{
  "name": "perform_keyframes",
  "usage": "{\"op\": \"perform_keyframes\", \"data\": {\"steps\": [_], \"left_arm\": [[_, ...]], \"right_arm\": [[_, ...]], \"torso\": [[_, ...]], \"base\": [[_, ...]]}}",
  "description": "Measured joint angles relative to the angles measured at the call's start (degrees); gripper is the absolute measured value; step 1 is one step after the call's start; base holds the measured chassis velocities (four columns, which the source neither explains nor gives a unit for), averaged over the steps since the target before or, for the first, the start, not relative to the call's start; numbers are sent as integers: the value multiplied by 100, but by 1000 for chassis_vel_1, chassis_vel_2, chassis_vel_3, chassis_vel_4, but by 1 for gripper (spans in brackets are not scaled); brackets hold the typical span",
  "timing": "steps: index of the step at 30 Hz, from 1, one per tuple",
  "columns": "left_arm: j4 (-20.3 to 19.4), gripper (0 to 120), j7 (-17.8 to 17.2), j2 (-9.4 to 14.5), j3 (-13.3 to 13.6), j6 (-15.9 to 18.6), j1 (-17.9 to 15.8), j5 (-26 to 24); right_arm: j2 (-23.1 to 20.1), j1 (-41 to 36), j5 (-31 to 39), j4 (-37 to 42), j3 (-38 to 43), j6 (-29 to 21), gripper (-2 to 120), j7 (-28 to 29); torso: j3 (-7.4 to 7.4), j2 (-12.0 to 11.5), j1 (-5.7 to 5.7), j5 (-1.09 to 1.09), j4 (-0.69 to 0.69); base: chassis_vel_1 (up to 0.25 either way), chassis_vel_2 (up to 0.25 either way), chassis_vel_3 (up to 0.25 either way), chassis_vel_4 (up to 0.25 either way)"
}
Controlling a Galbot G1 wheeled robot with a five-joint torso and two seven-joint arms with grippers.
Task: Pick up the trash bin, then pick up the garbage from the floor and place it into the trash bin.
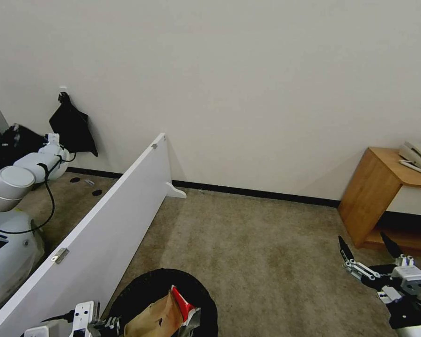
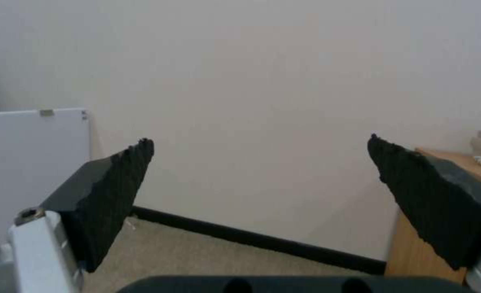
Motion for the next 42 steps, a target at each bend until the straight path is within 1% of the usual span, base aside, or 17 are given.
{"op": "perform_keyframes", "data": {"steps": [16,42], "left_arm": [[0,3,19,-15,51,-69,-72,-11],[0,3,45,70,48,-115,-153,-34]], "right_arm": [[137,-89,-200,-28,-108,125,100,-92],[417,-262,-687,-192,-188,344,100,-149]], "torso": [[0,0,0,0,0],[0,0,0,0,0]], "base": [[0,0,0,0],[0,0,0,0]]}}
